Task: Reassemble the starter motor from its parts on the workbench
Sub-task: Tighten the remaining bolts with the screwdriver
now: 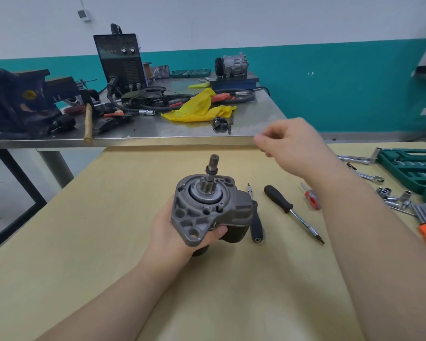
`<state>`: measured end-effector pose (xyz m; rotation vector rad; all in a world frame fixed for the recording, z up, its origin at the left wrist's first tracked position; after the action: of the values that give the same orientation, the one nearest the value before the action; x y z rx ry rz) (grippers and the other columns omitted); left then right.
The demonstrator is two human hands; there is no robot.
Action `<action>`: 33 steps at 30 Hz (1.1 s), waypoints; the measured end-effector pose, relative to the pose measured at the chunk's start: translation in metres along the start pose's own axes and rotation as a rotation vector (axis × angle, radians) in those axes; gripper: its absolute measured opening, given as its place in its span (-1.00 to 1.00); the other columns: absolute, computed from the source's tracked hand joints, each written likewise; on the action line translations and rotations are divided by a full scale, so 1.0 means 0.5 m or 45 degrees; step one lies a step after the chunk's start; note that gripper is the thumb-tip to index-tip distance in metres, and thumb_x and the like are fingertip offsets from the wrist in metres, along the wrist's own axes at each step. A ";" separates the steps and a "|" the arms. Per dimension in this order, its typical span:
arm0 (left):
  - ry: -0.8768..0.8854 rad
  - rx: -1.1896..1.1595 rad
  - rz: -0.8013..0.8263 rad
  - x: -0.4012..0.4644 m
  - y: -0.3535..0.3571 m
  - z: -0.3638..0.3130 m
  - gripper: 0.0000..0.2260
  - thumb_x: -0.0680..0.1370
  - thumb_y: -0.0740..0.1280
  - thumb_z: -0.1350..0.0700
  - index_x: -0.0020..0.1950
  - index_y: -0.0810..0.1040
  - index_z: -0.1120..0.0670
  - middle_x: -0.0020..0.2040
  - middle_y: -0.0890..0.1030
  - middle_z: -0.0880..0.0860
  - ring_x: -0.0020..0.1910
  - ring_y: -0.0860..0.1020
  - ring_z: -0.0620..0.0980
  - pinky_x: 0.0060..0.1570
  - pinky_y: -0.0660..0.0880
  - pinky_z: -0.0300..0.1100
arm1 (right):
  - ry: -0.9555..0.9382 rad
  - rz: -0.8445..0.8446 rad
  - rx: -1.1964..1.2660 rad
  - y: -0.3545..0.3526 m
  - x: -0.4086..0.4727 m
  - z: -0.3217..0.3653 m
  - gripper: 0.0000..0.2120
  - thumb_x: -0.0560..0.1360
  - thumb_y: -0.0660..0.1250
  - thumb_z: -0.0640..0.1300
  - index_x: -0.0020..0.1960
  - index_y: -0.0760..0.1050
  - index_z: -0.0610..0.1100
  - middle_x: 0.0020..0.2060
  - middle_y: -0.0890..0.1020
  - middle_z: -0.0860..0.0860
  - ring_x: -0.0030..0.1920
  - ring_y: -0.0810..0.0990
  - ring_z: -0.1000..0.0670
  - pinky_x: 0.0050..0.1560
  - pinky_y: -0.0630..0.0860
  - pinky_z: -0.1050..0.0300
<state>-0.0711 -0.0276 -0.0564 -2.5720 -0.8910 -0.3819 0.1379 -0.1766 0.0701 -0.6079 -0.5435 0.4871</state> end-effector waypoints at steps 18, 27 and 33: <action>-0.019 -0.376 -0.197 0.002 -0.001 0.010 -0.35 0.40 0.70 -0.09 0.44 0.60 0.00 0.37 0.68 0.03 0.37 0.63 0.09 0.33 0.54 0.18 | 0.471 0.714 -0.834 0.073 -0.008 -0.187 -0.83 0.38 0.50 -0.17 -0.15 0.56 -0.23 -0.41 0.64 -0.07 -0.45 0.61 -0.08 -0.37 0.58 0.11; -0.054 -0.386 -0.093 -0.010 -0.004 0.012 -0.37 0.37 0.70 -0.18 0.40 0.65 -0.10 0.40 0.66 -0.03 0.40 0.60 0.02 0.39 0.51 0.19 | 0.209 0.243 0.500 0.023 0.008 -0.046 -0.90 0.65 0.35 -0.22 0.16 0.55 -0.13 -0.27 0.75 -0.14 -0.24 0.79 -0.17 -0.42 0.64 0.04; 0.125 -0.233 -0.089 -0.004 -0.001 -0.008 -0.51 0.40 0.62 -0.28 0.31 0.68 -0.27 0.35 0.67 -0.16 0.36 0.62 -0.10 0.34 0.58 -0.04 | -0.364 0.192 1.154 -0.010 -0.081 0.156 -0.84 0.64 0.33 -0.11 0.21 0.50 -0.10 -0.20 0.72 -0.12 -0.21 0.74 -0.22 -0.38 0.60 0.08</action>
<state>-0.0737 -0.0302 -0.0534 -2.6643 -0.9518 -0.6319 0.0618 -0.1723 0.1140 0.2963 -0.4838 0.8943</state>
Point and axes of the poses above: each hand's wrist, its own x-axis towards the middle knuckle, its own y-axis out of the palm, z = x × y, the point moved 4 cm from there along x, towards the middle knuckle
